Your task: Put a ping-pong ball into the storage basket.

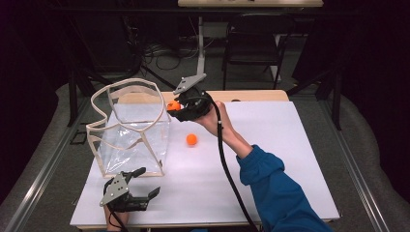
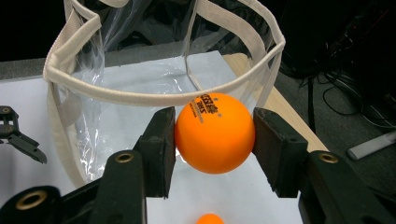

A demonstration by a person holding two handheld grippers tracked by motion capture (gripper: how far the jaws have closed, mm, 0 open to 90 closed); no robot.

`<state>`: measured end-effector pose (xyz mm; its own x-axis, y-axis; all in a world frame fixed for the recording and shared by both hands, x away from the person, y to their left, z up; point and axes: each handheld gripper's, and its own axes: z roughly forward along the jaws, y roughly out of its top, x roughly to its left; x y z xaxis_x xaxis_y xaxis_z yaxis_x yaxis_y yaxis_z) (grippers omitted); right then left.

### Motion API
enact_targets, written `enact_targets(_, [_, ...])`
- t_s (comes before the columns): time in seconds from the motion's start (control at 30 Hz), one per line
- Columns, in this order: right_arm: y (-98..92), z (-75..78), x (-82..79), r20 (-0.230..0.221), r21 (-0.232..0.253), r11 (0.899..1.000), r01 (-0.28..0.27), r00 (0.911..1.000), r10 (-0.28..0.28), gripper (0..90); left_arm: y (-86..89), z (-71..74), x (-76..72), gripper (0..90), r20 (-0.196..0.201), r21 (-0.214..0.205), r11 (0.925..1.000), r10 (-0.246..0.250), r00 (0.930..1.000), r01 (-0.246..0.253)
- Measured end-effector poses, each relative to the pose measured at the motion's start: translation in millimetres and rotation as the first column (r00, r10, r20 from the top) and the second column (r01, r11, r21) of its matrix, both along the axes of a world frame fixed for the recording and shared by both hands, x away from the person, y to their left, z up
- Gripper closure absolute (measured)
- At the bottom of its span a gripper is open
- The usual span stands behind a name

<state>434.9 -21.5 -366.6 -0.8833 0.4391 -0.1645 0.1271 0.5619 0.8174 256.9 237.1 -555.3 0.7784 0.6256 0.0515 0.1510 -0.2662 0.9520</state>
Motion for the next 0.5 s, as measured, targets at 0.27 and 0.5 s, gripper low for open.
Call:
enact_targets(0.27, [4.8,6.2,-1.0,0.011,0.005,1.000,-0.003,0.9999,0.002,50.7,0.5,0.5,-0.4,15.9,0.003,0.003,1.0000,0.000,1.0000,0.000])
enact_targets(0.5, [8.5,11.1,-0.5,0.019,0.007,1.000,-0.002,0.9998,0.002,50.7,0.4,0.4,-0.3,15.9,0.001,0.002,1.0000,-0.003,1.0000,0.003])
